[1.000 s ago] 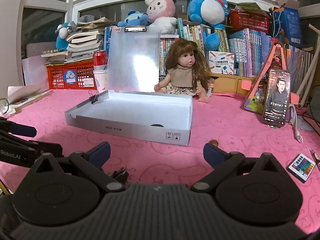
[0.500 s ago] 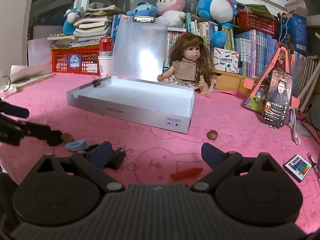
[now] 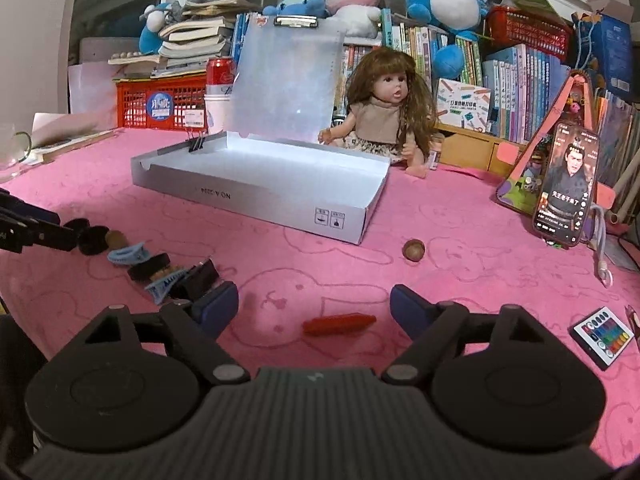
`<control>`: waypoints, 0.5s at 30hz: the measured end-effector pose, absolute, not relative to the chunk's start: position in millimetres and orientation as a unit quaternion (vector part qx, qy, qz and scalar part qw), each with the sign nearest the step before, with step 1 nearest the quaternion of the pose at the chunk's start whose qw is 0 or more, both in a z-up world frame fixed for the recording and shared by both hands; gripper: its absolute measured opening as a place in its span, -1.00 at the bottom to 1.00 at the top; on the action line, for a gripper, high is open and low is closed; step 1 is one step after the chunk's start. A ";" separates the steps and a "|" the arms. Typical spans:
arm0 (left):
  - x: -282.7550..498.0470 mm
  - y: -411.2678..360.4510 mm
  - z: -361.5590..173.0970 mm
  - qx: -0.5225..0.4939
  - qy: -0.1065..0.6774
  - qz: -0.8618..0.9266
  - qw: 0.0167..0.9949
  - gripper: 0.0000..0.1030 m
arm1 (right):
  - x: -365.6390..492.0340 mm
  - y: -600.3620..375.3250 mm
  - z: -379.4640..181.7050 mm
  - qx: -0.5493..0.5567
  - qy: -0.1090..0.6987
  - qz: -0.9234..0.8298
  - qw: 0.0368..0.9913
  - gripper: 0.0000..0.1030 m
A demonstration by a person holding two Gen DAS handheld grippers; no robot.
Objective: Organize rigid objects
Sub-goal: 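Grasp a black round cup with the left tool while the right tool grasps the red marker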
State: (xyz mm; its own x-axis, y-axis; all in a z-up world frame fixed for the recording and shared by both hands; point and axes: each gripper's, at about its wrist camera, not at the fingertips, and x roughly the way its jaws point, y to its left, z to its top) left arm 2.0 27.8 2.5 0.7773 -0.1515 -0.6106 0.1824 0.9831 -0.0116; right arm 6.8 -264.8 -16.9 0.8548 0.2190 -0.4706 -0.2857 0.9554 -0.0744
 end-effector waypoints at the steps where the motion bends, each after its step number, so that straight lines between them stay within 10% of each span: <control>1: 2.6 27.4 2.2 0.024 0.321 -0.091 0.942 -0.13 | 9.3 -266.6 -18.2 -0.071 0.238 0.133 0.959 0.65; 15: 7.8 16.2 -5.4 0.041 0.315 -0.090 0.944 -0.40 | 16.7 -278.2 -26.0 -0.046 0.257 0.129 0.957 -0.09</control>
State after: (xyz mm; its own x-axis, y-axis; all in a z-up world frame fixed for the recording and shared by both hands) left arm 7.8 16.2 -5.4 0.7848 -0.1447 -0.6026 0.1963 0.9803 0.0203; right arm 16.7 -278.2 -26.0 0.8344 0.2236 -0.5037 -0.2704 0.9625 -0.0207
